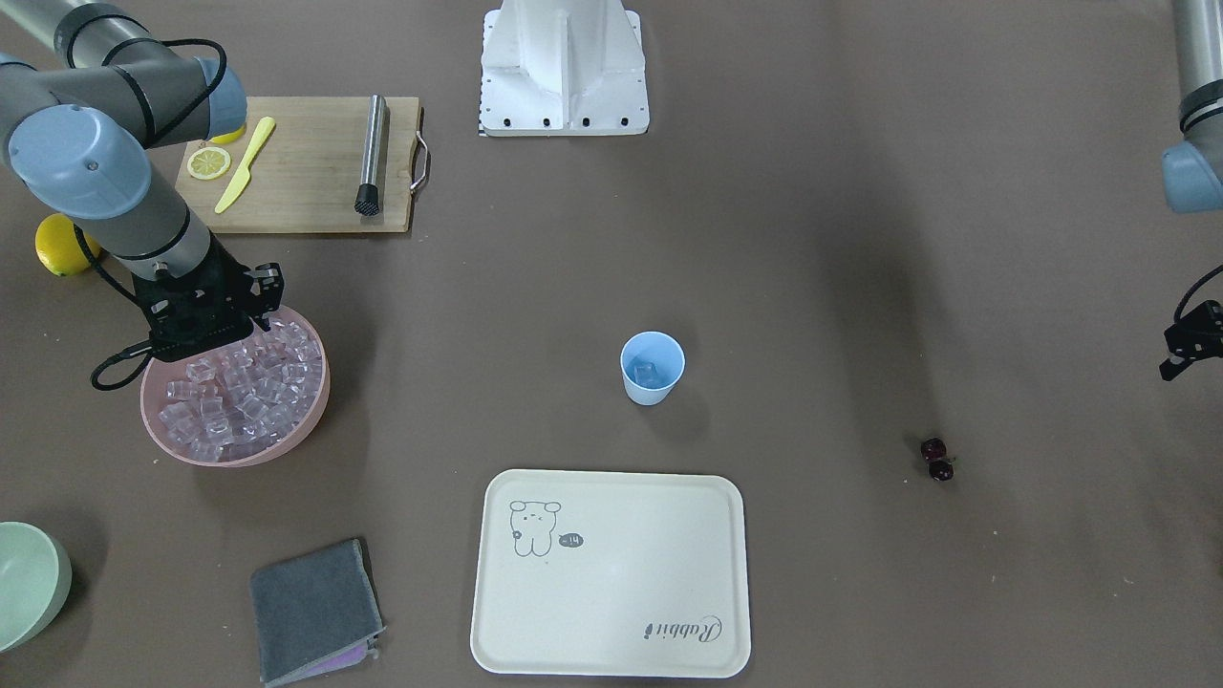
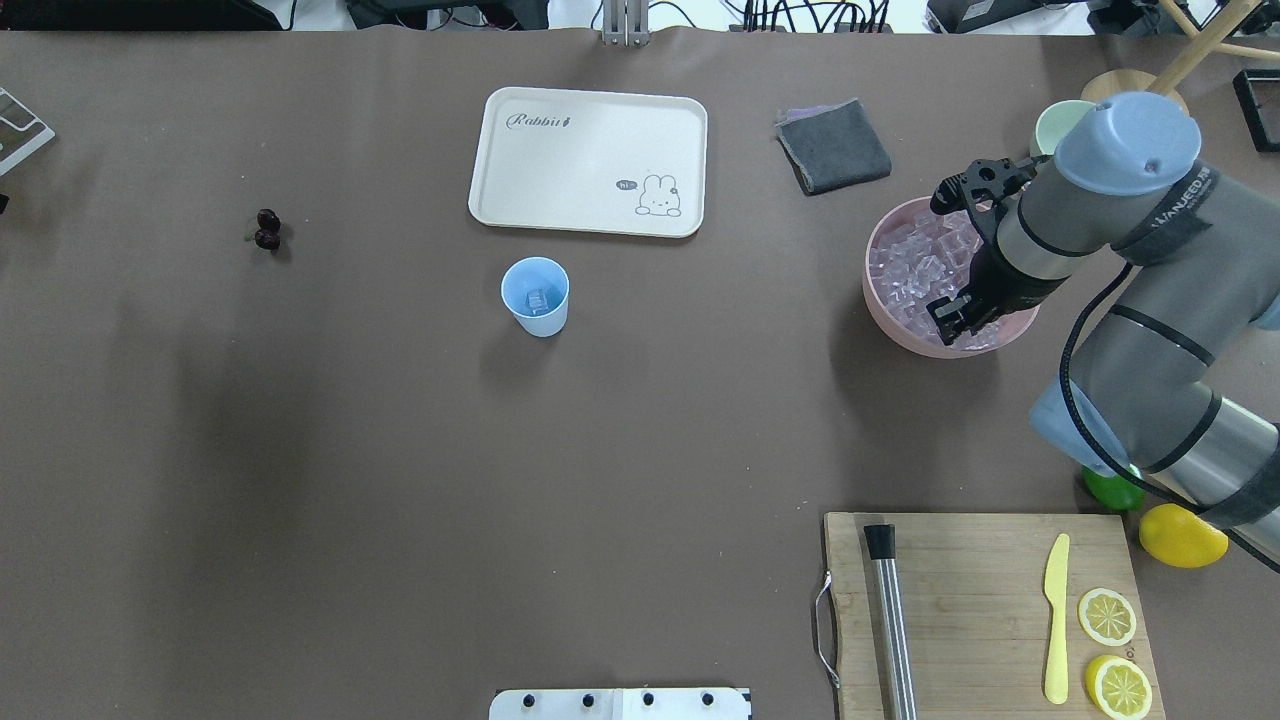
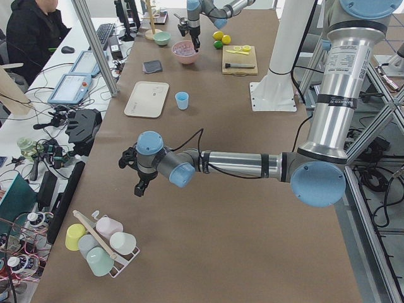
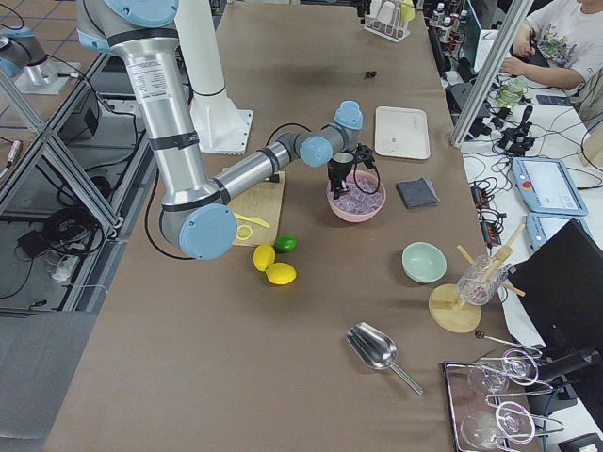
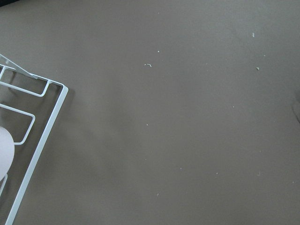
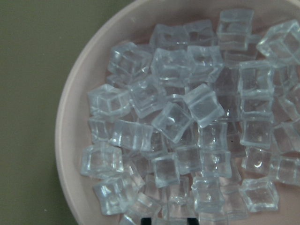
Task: Put ice and cherries in cup
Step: 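Lower the right gripper into the ice and grasp another cube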
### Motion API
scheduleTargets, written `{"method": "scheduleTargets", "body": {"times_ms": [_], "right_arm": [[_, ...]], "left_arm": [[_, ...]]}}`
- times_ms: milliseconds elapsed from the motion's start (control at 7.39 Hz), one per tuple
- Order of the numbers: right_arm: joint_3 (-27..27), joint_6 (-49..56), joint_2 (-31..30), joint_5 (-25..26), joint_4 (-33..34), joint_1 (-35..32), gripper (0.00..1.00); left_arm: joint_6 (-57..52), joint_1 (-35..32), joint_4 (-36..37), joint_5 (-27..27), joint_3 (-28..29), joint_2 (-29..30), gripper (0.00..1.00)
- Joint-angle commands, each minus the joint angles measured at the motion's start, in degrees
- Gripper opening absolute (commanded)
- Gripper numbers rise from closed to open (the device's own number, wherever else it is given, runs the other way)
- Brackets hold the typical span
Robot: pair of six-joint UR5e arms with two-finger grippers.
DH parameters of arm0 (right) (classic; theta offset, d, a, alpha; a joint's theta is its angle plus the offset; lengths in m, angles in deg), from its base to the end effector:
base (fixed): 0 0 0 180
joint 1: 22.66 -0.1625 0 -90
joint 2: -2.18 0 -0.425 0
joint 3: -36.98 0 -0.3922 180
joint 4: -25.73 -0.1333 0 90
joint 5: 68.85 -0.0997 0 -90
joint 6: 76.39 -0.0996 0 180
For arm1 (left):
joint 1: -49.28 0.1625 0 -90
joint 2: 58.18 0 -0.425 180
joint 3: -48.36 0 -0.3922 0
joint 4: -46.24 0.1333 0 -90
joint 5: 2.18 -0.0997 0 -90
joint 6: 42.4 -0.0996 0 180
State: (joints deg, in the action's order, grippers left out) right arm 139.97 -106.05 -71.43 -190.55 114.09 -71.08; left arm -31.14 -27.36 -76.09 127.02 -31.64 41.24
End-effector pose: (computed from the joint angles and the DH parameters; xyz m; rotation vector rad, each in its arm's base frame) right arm -0.3315 -0.4957 0.3991 0.1150 -0.7490 -0.3478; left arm 0.0672 -0.5875 0.5989 0.3781 0.7649 0.2239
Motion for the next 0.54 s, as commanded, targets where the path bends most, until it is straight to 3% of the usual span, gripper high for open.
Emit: {"method": "scheduleTargets", "body": {"times_ms": [0, 271, 406], "right_arm": [[1.7, -0.1, 2.0, -0.9, 2.3, -2.5, 0.00], [1.3, -7.7, 17.7, -6.1, 17.2, -5.3, 0.00], [-0.8, -11.0, 23.7, -6.3, 19.3, -4.8, 0.00]], "left_arm": [[0.1, 0.1, 0.1, -0.1, -0.2, 0.1, 0.97], [2.4, 1.0, 0.0, 0.0, -0.9, 0.2, 0.97], [4.0, 1.2, -0.6, 0.0, -1.5, 0.3, 0.97]]}}
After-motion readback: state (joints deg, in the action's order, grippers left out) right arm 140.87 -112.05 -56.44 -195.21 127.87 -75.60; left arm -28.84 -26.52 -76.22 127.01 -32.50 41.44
